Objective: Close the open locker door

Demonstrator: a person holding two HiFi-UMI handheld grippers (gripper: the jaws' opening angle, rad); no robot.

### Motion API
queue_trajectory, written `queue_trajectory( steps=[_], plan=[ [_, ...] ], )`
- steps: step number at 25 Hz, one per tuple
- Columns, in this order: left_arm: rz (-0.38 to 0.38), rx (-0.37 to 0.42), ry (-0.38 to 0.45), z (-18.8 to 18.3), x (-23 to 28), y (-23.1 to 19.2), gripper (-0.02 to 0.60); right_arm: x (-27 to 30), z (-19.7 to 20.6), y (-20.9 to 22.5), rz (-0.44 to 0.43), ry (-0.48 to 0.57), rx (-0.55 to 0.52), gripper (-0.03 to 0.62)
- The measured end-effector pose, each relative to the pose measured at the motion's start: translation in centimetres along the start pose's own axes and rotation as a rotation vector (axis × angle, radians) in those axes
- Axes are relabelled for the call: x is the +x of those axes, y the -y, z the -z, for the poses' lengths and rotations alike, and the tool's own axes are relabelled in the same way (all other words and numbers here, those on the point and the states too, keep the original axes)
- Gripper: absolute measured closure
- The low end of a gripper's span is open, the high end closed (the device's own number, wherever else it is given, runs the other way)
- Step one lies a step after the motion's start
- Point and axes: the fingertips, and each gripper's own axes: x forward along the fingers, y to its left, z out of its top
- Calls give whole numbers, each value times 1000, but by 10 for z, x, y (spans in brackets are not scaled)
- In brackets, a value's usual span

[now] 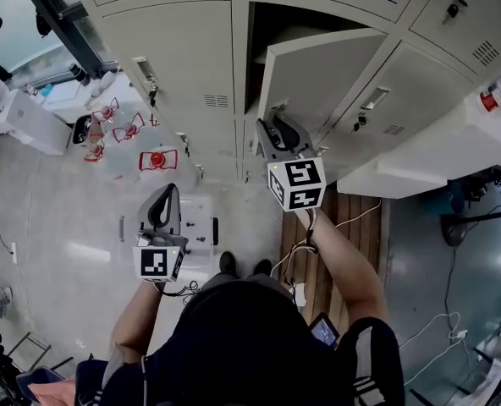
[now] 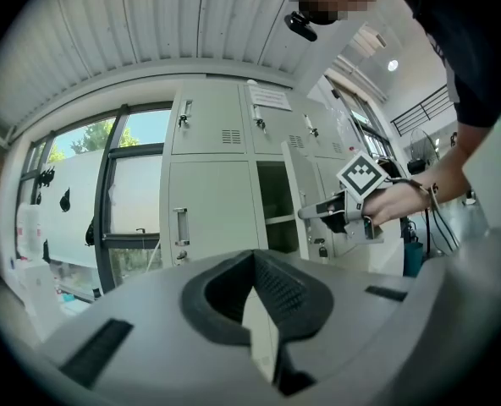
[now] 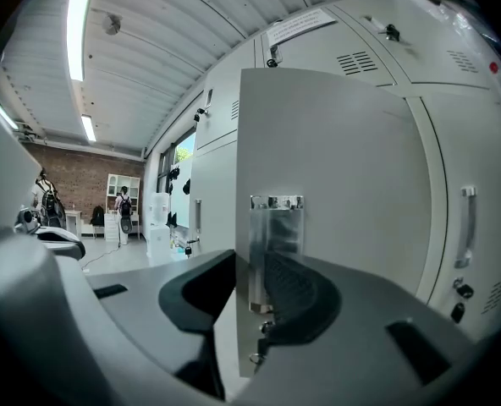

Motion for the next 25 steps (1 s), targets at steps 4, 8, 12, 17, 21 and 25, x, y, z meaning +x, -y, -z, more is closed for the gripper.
queue_trajectory(
  steps=[4,8,12,17,21,25],
  plan=[
    [28,-25,41,-9,13,2,578,10,-2,1,26,8,-2,487],
    [57,-47,73,-14,23,3,578,19,-4,1,45,15,-8,487],
    [98,-53,67,-9,32,5,578,29,-5,3,65,15,-8,487],
    [130,-90,99,-21,45,10,578,40,-7,5,90,18,-14,487],
    [160,-92,98,-18,53,14,578,48,-8,8,110,22,-29,487],
    [178,-102,112,-23,59,17,578,56,-10,10,132,25,-38,487]
  ],
)
